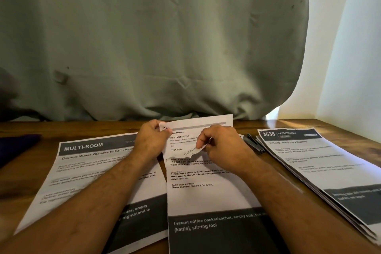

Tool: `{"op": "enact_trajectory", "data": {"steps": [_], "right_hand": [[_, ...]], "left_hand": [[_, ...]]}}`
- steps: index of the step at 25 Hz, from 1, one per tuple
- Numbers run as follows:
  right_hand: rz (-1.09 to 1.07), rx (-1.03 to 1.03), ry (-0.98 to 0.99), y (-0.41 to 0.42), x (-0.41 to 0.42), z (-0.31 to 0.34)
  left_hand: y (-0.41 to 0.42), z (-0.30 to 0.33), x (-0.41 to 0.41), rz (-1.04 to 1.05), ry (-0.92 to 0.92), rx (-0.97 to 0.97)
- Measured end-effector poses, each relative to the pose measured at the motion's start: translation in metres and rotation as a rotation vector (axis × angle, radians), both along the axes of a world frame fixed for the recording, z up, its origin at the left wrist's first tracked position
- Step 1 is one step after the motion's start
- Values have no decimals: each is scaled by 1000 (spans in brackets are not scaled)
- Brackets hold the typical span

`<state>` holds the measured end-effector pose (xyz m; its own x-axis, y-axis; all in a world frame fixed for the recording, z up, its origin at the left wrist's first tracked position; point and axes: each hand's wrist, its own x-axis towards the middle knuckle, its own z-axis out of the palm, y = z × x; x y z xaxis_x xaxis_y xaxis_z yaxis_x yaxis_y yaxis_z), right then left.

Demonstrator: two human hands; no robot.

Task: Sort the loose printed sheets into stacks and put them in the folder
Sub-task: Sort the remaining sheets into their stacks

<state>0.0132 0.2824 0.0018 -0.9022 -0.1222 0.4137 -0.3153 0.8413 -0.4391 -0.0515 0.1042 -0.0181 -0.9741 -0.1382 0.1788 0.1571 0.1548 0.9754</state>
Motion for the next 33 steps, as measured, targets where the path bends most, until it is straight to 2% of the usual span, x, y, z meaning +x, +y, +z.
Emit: {"op": "enact_trajectory", "data": {"steps": [7, 12, 16, 18, 20, 23, 25, 27, 28, 33], "right_hand": [[27, -15, 16, -8, 13, 0], [-50, -41, 132, -9, 12, 2], [-105, -86, 205, -5, 12, 3], [-134, -32, 125, -5, 11, 4], [-157, 6, 43, -5, 11, 5], [-168, -1, -50, -3, 11, 6], [-171, -10, -124, -3, 12, 6], [-177, 1, -169, -3, 11, 6], [-177, 4, -182, -3, 11, 6], [-161, -3, -139, -3, 10, 4]], "left_hand": [[2, 4, 8, 32, -69, 243], [4, 7, 14, -40, -32, 290], [-1, 9, 22, -194, 49, 160], [-4, 9, 24, -251, 87, 34], [-4, 8, 27, -292, 117, 50], [-3, 10, 26, -151, 102, 91], [-6, 8, 20, 14, 45, -77], [-8, 3, 18, 50, -15, -249], [-8, 2, 17, 53, -33, -245], [-1, 5, 15, 39, -36, 16]]}}
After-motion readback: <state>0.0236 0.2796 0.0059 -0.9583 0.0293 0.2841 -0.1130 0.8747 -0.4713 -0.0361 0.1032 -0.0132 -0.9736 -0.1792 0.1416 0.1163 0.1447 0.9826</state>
